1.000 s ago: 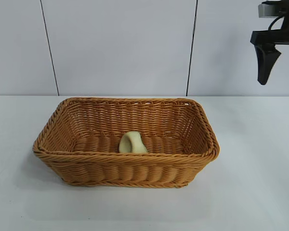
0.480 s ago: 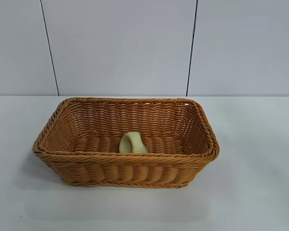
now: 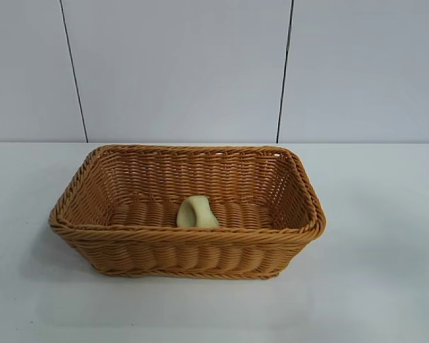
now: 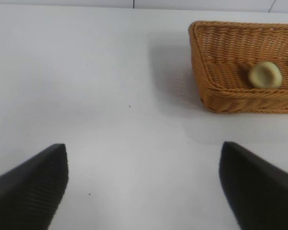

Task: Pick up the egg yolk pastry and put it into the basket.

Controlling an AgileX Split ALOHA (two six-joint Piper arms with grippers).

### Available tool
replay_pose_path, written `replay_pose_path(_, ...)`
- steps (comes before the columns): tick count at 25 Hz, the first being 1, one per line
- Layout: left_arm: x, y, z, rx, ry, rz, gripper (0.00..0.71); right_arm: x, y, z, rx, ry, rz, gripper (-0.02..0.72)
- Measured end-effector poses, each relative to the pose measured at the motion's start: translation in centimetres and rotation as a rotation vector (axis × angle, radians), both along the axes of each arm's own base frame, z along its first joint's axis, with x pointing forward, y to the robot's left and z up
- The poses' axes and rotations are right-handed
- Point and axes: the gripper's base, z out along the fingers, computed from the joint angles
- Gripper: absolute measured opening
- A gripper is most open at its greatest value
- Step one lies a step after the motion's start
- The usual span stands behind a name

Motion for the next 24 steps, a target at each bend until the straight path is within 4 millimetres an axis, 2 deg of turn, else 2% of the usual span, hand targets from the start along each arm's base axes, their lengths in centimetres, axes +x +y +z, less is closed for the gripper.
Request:
replay_pose_path(5, 0.0, 0.0, 0.0, 0.0, 0.0, 0.0, 0.663, -3.3, 0.0, 1.0, 0.004, -0.218, 0.001, 0.632)
replay_pose_path(12, 0.0, 0.0, 0.0, 0.0, 0.0, 0.0, 0.663, -6.6, 0.0, 1.2, 0.006, -0.421, 0.001, 0.632)
replay_pose_path(24, 0.0, 0.0, 0.0, 0.0, 0.0, 0.0, 0.663, -6.8, 0.0, 1.2, 0.007, -0.435, 0.001, 0.632)
